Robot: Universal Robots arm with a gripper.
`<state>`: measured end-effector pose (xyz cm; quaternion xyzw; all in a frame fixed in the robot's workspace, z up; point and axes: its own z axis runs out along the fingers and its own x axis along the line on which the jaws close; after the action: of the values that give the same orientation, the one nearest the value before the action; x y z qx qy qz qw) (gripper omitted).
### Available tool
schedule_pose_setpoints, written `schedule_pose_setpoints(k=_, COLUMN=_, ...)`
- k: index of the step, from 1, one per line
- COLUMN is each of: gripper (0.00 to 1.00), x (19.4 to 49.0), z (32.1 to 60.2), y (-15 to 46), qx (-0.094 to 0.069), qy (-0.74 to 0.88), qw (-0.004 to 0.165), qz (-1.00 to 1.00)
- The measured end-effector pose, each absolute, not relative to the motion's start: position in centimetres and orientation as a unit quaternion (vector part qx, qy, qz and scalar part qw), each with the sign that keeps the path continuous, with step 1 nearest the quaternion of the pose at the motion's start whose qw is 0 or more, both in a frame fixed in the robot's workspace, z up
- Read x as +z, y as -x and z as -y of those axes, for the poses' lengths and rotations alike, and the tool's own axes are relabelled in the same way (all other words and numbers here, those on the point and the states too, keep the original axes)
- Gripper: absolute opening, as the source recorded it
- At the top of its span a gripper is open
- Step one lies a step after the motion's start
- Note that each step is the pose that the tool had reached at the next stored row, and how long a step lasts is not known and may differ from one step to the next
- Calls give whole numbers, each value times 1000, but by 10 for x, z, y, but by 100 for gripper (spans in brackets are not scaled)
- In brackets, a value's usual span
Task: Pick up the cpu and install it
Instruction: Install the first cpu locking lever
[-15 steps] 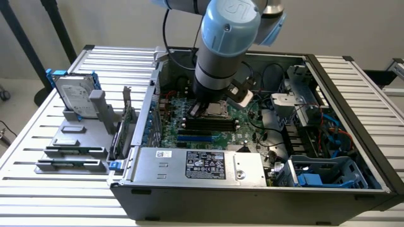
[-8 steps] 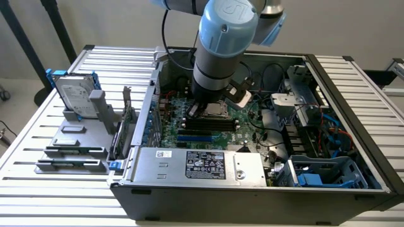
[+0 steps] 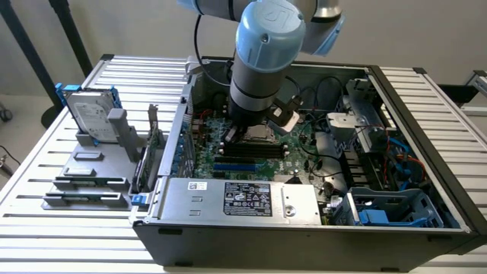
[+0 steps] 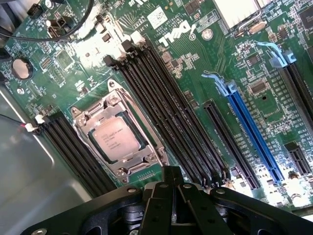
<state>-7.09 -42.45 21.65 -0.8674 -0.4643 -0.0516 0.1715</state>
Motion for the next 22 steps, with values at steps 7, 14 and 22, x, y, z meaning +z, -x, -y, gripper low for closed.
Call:
schedule_pose_setpoints(k=7, gripper=11, x=210, z=421, y=74, qx=-52, qy=868, qw=171, qz=462)
schedule_pose_setpoints(k=14, gripper=11, x=204, z=416, y=74, qx=-52, qy=868, qw=171, qz=462)
schedule_pose_setpoints(k=22, gripper=11, x=198, z=414, y=74, qx=-52, qy=869, qw=171, qz=462)
